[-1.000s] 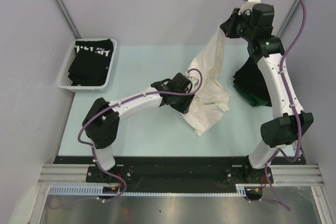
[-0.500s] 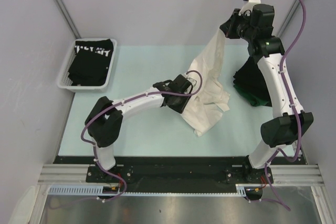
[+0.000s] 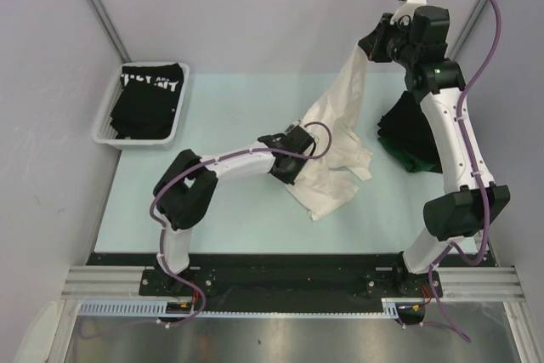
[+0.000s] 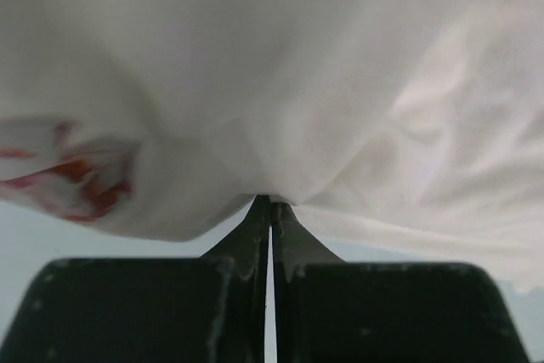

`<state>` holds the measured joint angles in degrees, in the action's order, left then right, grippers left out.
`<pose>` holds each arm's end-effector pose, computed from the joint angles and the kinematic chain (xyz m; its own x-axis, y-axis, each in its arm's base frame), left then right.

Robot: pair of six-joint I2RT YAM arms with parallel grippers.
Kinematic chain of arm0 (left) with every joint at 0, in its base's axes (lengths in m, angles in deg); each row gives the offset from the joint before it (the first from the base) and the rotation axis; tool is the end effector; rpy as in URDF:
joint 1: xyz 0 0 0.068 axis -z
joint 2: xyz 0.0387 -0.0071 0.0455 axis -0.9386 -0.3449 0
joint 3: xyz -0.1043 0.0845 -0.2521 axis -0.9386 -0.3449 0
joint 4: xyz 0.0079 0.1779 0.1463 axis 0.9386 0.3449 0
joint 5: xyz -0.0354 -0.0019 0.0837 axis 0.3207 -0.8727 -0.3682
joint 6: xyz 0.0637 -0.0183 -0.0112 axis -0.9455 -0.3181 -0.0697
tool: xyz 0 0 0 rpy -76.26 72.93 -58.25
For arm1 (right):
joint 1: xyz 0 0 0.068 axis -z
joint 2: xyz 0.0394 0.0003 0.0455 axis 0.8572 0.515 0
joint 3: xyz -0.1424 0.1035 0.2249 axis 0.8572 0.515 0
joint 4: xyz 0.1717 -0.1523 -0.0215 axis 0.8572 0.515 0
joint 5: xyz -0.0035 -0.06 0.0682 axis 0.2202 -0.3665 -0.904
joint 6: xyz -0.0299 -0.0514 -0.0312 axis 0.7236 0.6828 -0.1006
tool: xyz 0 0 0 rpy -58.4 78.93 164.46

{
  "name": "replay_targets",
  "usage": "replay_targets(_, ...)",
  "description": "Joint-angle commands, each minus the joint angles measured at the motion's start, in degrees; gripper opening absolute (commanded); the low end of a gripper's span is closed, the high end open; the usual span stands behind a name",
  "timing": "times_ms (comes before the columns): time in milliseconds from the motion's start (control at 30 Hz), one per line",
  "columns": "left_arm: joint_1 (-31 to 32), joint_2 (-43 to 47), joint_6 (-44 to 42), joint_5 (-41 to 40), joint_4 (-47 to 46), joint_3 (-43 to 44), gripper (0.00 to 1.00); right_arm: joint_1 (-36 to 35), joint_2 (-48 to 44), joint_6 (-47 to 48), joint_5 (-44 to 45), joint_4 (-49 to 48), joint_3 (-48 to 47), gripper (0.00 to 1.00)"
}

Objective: Fold and stack the t-shirts

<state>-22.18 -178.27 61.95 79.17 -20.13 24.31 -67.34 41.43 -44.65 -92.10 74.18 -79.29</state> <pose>0.2689 -0.2858 0.1939 -0.7276 0.5365 -0.4276 0.5825 0.8124 0.0280 0.3509 0.0661 0.4828 -0.2591 0.1394 -0.9557 -0.3613 0.9037 0.2297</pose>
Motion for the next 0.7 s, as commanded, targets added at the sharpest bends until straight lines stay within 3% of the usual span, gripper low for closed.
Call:
replay_targets(0, -5.35, 2.79, -2.22, -10.06, 1.81, 5.03, 0.00, 0.34, -3.46, -0.13, -0.64, -1.51, -0.85, 0.00)
replay_targets(200, -17.12, 6.92, -3.88, -21.23, 5.42, 8.02, 0.00, 0.34, -3.90, -0.57, -0.82, -2.13, 0.21, 0.00)
replay_targets(333, -25.29, 7.02, -5.39, -21.96, 6.82, 13.54, 0.00, 0.34, -3.99, -1.27, -1.52, -2.65, 1.17, 0.00)
replay_targets(567, -29.62, 5.52, -4.77, -22.75, 8.58, 18.74, 0.00, 0.34, -3.99, -1.63, -1.96, -2.75, 1.35, 0.00)
replay_targets(667, -29.62, 6.92, -4.15, -18.46, 8.59, 18.14, 0.09, 0.34, -3.81, -1.54, -1.96, -2.39, 1.61, 0.00)
